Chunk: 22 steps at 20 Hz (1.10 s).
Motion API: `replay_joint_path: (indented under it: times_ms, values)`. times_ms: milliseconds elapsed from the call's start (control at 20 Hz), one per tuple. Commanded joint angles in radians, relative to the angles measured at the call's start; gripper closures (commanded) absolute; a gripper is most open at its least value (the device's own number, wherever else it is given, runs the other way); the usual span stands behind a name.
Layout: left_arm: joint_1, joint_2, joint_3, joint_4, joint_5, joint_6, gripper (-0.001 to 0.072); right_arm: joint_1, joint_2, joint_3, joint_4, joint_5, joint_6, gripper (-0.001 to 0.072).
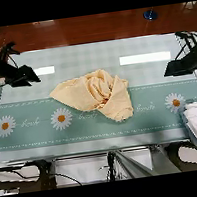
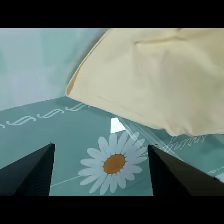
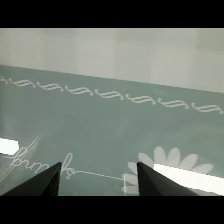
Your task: Fold the shirts.
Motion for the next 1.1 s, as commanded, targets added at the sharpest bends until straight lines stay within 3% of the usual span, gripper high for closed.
replay_joint_path:
  times_ms: [0,400,600,800,850,900,950,1000,1050]
  values:
    - [0.048,-0.017,-0.146,-0.081,0.1,0.11,0.0002,-0.008,0.0,-0.072,0.109,-0.001,-0.079,0.0185]
    - [0.008,-0.187,-0.153,-0.082,0.157,0.135,0.0002,-0.008,0.0,-0.085,0.202,-0.05,-0.087,0.0185]
    - [-0.061,-0.197,-0.152,-0.093,0.249,0.168,0.0002,-0.008,0.0,-0.085,0.236,-0.056,-0.086,0.0185]
    - [-0.153,-0.251,-0.151,-0.099,0.237,0.148,0.0028,-0.008,0.001,-0.085,0.24,-0.054,-0.072,0.0186]
    - [-0.179,-0.27,-0.151,-0.106,0.215,0.148,0.0118,-0.008,0.001,-0.085,0.247,-0.051,-0.072,0.0185]
    - [-0.206,-0.285,-0.151,-0.109,0.198,0.148,0.037,-0.008,0.001,-0.085,0.254,-0.049,-0.071,0.0186]
    - [-0.227,-0.296,-0.151,-0.108,0.191,0.149,0.051,-0.008,0.001,-0.085,0.26,-0.046,-0.071,0.0186]
    - [-0.242,-0.299,-0.151,-0.109,0.191,0.149,0.0635,-0.008,0.001,-0.085,0.262,-0.042,-0.071,0.021]
    - [-0.247,-0.299,-0.151,-0.109,0.191,0.148,0.0674,-0.008,0.001,-0.085,0.262,-0.031,-0.072,0.0263]
